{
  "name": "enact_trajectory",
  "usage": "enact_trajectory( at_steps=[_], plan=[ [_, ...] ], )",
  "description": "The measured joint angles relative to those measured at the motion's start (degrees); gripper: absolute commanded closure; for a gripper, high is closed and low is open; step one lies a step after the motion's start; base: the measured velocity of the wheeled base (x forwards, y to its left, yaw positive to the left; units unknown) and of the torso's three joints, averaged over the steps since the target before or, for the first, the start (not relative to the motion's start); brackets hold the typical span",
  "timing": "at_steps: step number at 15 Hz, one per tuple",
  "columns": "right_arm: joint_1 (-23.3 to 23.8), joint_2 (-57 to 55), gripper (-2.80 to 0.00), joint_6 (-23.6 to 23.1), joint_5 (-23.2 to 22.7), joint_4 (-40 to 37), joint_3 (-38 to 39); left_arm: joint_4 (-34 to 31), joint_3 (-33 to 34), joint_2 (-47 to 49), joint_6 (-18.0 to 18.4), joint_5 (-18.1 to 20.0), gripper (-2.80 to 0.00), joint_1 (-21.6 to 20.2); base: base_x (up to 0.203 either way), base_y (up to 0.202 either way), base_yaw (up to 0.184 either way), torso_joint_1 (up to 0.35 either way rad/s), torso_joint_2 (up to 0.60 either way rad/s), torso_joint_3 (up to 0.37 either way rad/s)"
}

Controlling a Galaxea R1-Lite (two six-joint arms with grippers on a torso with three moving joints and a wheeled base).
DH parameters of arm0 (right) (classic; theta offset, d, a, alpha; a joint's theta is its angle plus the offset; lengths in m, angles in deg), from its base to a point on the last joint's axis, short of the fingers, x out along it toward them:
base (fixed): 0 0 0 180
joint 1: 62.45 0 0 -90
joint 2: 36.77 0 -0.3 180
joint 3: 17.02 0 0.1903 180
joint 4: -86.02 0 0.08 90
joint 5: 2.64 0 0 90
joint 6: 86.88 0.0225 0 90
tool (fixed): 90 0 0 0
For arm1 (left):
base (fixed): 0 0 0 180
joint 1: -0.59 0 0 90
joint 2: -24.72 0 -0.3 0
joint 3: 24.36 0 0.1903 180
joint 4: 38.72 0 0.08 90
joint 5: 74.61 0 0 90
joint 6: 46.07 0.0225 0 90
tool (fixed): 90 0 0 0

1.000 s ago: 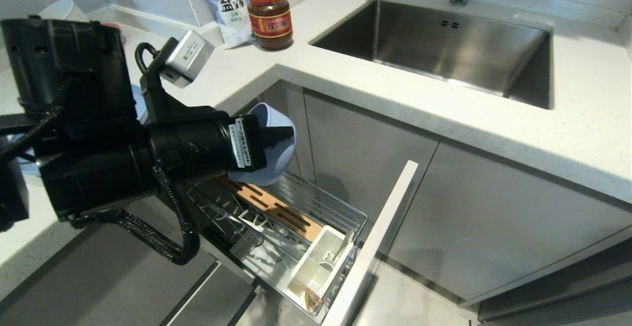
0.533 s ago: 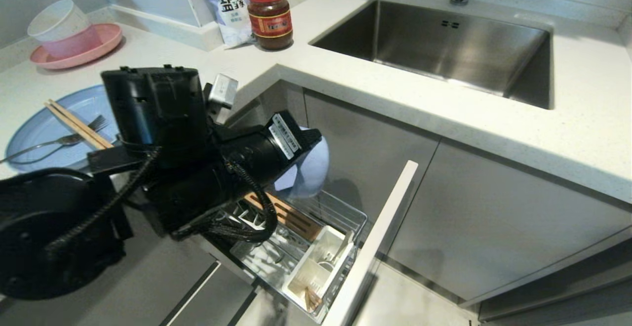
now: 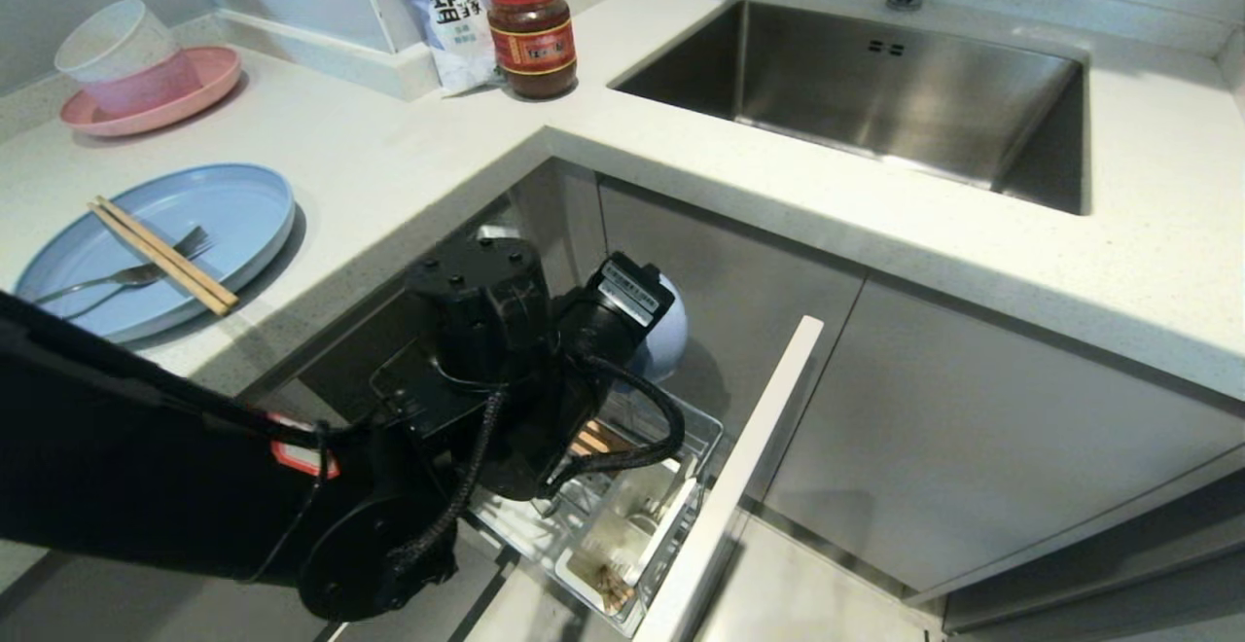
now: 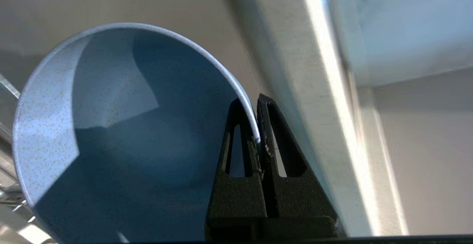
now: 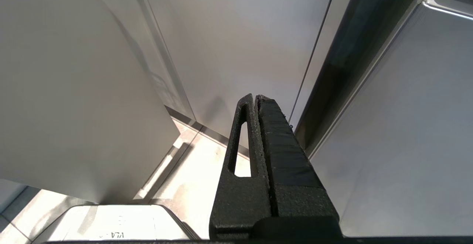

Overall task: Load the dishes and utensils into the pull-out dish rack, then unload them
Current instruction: Pick up the bowl and place it in the cupboard

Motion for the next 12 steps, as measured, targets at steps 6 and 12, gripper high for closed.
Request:
enact_trajectory(
  at_steps=[6, 12],
  plan=[
    [0.0, 0.0, 0.0, 0.0, 0.0, 0.0, 0.0, 5.4, 0.6, 7.6, -5.3, -1.7, 0.0, -1.8, 0.0, 0.0, 0.0, 0.0, 0.0, 0.0],
    [0.0, 0.0, 0.0, 0.0, 0.0, 0.0, 0.0, 19.1, 1.7, 14.1, -7.2, -1.3, 0.0, -6.0, 0.0, 0.0, 0.0, 0.0, 0.0, 0.0]
  ],
)
